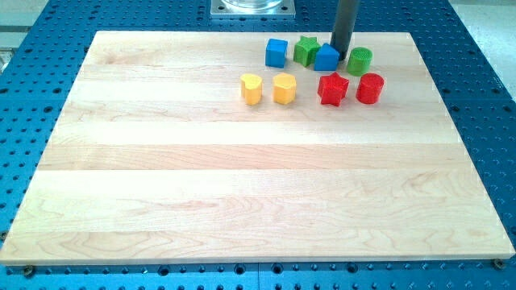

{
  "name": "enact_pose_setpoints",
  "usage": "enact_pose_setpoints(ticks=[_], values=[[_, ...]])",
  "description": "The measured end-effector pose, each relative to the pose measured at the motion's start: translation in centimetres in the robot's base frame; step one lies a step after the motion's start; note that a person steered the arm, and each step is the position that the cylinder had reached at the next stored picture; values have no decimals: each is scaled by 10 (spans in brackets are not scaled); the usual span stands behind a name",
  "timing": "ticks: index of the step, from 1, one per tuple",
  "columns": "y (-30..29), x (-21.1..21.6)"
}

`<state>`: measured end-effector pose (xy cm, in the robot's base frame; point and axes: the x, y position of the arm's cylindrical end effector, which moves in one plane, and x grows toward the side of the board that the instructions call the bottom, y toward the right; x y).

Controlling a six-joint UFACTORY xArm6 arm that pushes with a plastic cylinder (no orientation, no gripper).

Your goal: Push the green star into the cube

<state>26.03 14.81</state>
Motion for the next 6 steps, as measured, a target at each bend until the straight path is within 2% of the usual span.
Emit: enact_pose_setpoints(ticks=[2,3,4,5,6], values=[[-78,8],[-27,11],[-45,-17],[-84,-18],[-51,0]])
